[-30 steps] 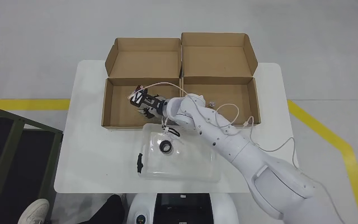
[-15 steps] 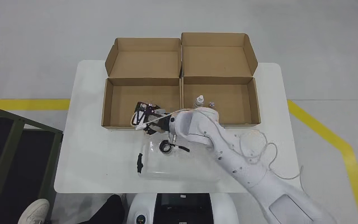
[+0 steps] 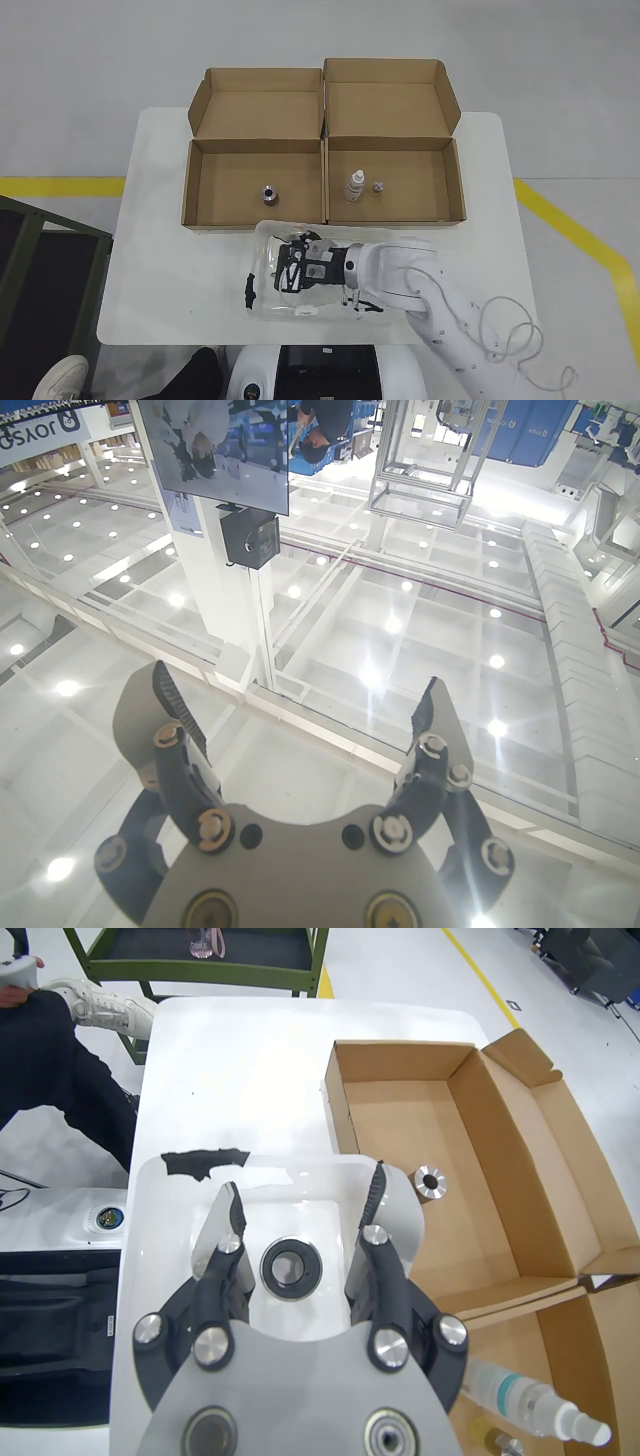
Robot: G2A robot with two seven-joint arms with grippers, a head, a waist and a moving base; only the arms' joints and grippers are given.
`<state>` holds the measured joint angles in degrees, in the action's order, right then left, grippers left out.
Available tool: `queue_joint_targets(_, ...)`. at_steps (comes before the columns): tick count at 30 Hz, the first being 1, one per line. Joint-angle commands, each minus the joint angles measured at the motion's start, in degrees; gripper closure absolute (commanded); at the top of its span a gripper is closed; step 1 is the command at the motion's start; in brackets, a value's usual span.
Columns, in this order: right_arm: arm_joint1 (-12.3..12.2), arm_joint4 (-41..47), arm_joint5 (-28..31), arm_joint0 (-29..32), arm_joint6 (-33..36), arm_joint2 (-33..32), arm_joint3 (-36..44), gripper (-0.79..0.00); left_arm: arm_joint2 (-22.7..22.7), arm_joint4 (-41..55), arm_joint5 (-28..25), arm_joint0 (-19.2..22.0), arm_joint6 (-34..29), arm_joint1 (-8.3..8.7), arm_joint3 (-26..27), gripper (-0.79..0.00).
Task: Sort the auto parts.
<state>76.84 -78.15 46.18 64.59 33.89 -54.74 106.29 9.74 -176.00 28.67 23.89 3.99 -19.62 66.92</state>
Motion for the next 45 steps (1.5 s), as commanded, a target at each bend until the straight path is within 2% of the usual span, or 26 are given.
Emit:
queue_joint_targets(1,-0.4,-0.8,0.5,0.9,-0.8,-0.8,-0.3,-0.465,0.0,0.0,0.0,0.0,0.0,0.00,0.0,-0.785)
queue_joint_targets(9,-1.3,-5.3,0.8,2.1,-3.7,-1.4,-2.3,-0.483,0.0,0.0,0.0,0.0,0.0,0.00,0.0,-0.785)
queue_joint_targets(13,-1.4,-6.3,-0.5,1.9,-4.7,-1.2,-4.4,-0.619,0.0,0.0,0.0,0.0,0.0,0.00,0.0,-0.785)
queue_joint_targets(16,-1.4,-6.1,-1.2,1.6,-5.2,-0.7,-5.7,-0.640,0.0,0.0,0.0,0.0,0.0,0.00,0.0,-0.785)
queue_joint_targets(30,-1.2,-7.1,-2.9,-0.6,-7.6,2.5,-11.8,-0.637,0.0,0.0,0.0,0.0,0.0,0.00,0.0,-0.785)
queue_joint_targets(34,-1.0,-6.4,-3.7,-1.4,-7.7,3.4,-13.6,-0.594,0.0,0.0,0.0,0.0,0.0,0.00,0.0,-0.785)
queue_joint_targets(40,-0.8,-5.6,-3.7,-2.2,-8.8,4.2,-15.1,-0.394,0.0,0.0,0.0,0.0,0.0,0.00,0.0,-0.785)
queue_joint_targets(43,-0.9,-4.9,-3.4,-2.3,-9.4,4.4,-15.4,-0.369,0.0,0.0,0.0,0.0,0.0,0.00,0.0,-0.785)
queue_joint_targets(45,-0.9,-4.1,-2.8,-2.3,-9.6,4.3,-15.4,-0.305,0.0,0.0,0.0,0.0,0.0,0.00,0.0,-0.785)
